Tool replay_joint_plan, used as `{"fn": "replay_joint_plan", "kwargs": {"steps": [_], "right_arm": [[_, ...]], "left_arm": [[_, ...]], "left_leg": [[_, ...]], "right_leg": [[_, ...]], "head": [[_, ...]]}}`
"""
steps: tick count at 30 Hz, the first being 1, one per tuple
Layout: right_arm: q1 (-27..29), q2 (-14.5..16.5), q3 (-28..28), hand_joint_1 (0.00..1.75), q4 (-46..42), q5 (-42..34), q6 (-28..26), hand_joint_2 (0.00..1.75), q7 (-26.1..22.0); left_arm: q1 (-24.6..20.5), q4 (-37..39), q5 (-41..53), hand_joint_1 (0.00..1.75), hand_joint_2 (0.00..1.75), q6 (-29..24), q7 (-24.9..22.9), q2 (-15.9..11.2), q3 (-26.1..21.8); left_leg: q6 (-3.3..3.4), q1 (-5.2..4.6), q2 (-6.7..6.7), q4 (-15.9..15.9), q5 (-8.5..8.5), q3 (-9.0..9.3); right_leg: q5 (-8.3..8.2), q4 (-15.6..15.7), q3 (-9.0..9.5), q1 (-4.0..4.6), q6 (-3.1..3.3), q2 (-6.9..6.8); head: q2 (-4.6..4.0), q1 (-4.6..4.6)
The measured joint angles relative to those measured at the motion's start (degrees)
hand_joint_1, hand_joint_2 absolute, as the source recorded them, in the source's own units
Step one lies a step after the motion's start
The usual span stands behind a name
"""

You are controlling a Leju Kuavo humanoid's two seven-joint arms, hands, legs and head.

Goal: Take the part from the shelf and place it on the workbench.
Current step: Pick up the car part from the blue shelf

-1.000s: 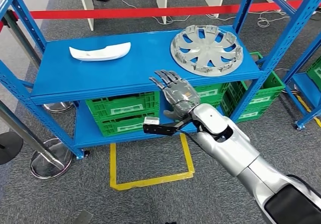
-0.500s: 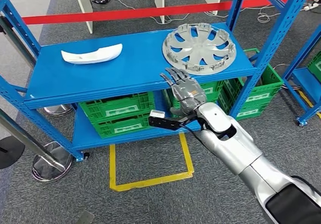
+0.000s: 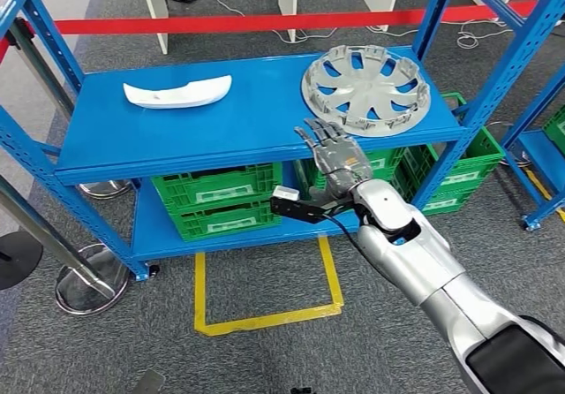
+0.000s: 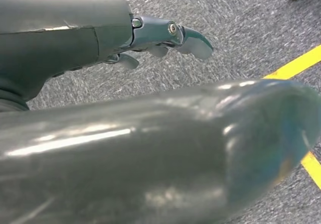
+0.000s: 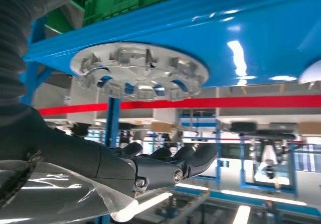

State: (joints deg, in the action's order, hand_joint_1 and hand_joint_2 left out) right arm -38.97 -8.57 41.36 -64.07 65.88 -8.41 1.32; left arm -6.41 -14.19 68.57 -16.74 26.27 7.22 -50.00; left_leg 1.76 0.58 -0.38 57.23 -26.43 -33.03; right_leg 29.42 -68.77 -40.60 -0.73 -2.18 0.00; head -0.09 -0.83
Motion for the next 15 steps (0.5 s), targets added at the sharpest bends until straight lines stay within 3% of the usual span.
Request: {"fn": "replay_joint_plan", "kwargs": {"steps": [2,3,7,9,12,13,14,15], "right_arm": [[-0.2,0.0,-0.2,0.0,0.3,0.0,0.0,1.75,0.0],[-0.3,0.1,-0.2,0.0,0.4,0.1,0.1,1.75,0.1],[-0.3,0.2,-0.4,0.0,0.8,0.1,0.1,1.75,0.1],[-0.4,0.3,-0.6,0.0,0.9,0.1,0.1,1.75,0.2],[-0.4,0.4,-0.6,0.0,1.2,0.1,0.1,1.75,0.1],[-0.3,0.4,-0.6,0.0,1.3,0.1,0.1,1.75,0.1],[-0.3,0.4,-0.6,0.0,1.4,0.1,0.1,1.75,0.1],[-0.3,0.5,-0.6,0.0,1.5,0.1,0.1,1.75,0.1]], "left_arm": [[0.0,0.0,0.0,0.0,0.0,0.0,0.0,0.0,0.1],[-0.1,0.0,0.0,0.0,0.0,0.0,0.1,0.0,0.1],[-0.1,0.0,0.0,0.0,0.0,0.0,0.1,-0.1,0.2],[-0.1,0.0,0.0,0.0,0.0,0.0,0.1,-0.1,0.2],[0.0,0.0,0.0,0.0,0.0,0.0,0.2,-0.1,0.2],[0.0,0.0,0.0,0.0,0.0,0.0,0.2,-0.1,0.2],[0.1,0.0,0.0,0.0,0.0,0.0,0.2,0.0,0.2],[0.1,0.0,0.0,0.0,0.0,0.0,0.2,-0.1,0.2]], "left_leg": [[-0.53,-0.14,-0.09,0.2,-0.49,0.31],[-0.79,-0.24,-0.09,0.4,-0.65,0.3],[-1.83,-0.3,-0.03,0.9,-1.43,0.18],[-2.42,-0.18,0.05,4.9,-3.52,-1.45],[-2.78,-0.06,0.1,16.1,-7.4,-7.53],[-2.69,-0.08,0.1,17.7,-7.06,-8.76],[-2.48,-0.12,0.1,17.0,-5.51,-8.95],[-2.11,-0.2,0.1,14.1,-2.93,-8.07]], "right_leg": [[-2.98,7.8,3.95,0.01,0.18,-0.03],[-3.33,10.0,5.14,0.05,0.38,-0.02],[-2.57,10.8,6.01,0.11,1.8,0.1],[-2.27,11.0,6.6,-0.08,2.52,0.07],[-1.52,10.9,7.42,0.1,3.01,0.1],[-1.21,10.9,7.81,0.18,3.02,0.14],[-0.85,10.9,8.31,0.28,3.0,0.18],[-0.43,10.9,8.95,0.39,2.96,0.21]], "head": [[0.0,-0.01],[0.0,0.0],[0.0,0.08],[0.0,0.3],[0.0,0.43],[0.0,0.43],[0.0,0.43],[0.0,0.43]]}}
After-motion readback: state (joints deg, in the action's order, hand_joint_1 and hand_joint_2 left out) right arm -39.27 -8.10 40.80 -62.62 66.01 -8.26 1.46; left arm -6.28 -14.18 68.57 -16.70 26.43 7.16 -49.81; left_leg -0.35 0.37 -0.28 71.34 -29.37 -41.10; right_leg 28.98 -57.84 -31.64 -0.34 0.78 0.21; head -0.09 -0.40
